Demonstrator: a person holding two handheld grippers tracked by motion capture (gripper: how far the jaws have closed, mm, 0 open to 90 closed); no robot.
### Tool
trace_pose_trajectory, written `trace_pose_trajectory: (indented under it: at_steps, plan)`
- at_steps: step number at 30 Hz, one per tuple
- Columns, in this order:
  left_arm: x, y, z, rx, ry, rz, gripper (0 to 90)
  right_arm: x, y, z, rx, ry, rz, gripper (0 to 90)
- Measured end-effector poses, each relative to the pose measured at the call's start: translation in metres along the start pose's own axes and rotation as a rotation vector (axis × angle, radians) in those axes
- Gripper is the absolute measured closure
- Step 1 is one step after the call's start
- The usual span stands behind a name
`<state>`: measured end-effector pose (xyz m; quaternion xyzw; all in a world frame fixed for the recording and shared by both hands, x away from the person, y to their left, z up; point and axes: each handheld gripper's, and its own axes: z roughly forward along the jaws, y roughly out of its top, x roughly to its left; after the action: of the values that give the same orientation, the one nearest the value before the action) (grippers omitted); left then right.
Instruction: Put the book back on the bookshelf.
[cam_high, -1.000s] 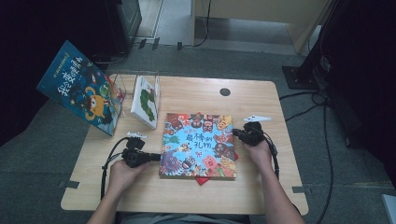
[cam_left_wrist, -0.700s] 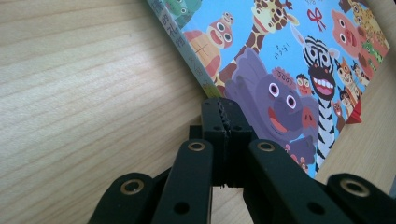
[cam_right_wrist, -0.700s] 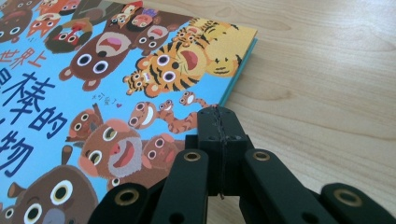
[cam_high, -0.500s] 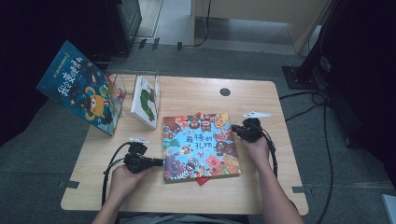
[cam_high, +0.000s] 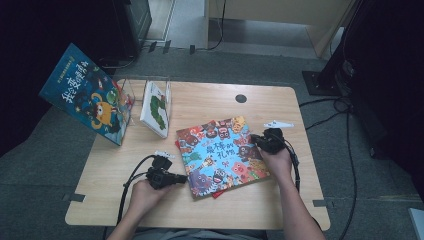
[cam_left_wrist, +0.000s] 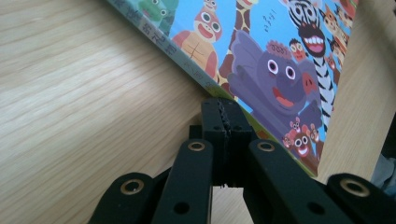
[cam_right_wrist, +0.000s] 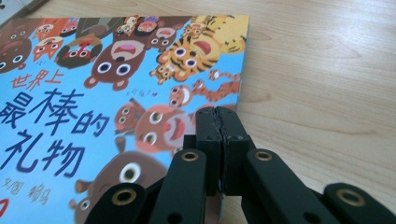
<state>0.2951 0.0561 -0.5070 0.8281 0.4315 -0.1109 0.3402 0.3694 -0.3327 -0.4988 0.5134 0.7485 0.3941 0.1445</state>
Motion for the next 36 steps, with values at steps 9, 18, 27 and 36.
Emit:
trace_pose_trajectory:
  at_steps: [9,18,27,36]
  plan:
    - [-0.017,0.011,0.020,0.027,-0.048,0.052,90.0,0.002,-0.012,-0.014,-0.001,-0.011,-0.013,88.6]
    - [-0.026,0.021,0.032,0.042,-0.076,0.092,90.0,-0.001,-0.024,-0.028,-0.009,-0.021,0.010,88.6]
    - [-0.003,0.039,0.007,-0.019,-0.059,0.038,90.0,-0.005,-0.035,-0.041,-0.007,-0.040,0.021,88.6]
    - [0.021,0.056,-0.016,-0.051,0.003,0.022,90.0,-0.005,-0.049,-0.053,-0.001,-0.059,0.030,88.2]
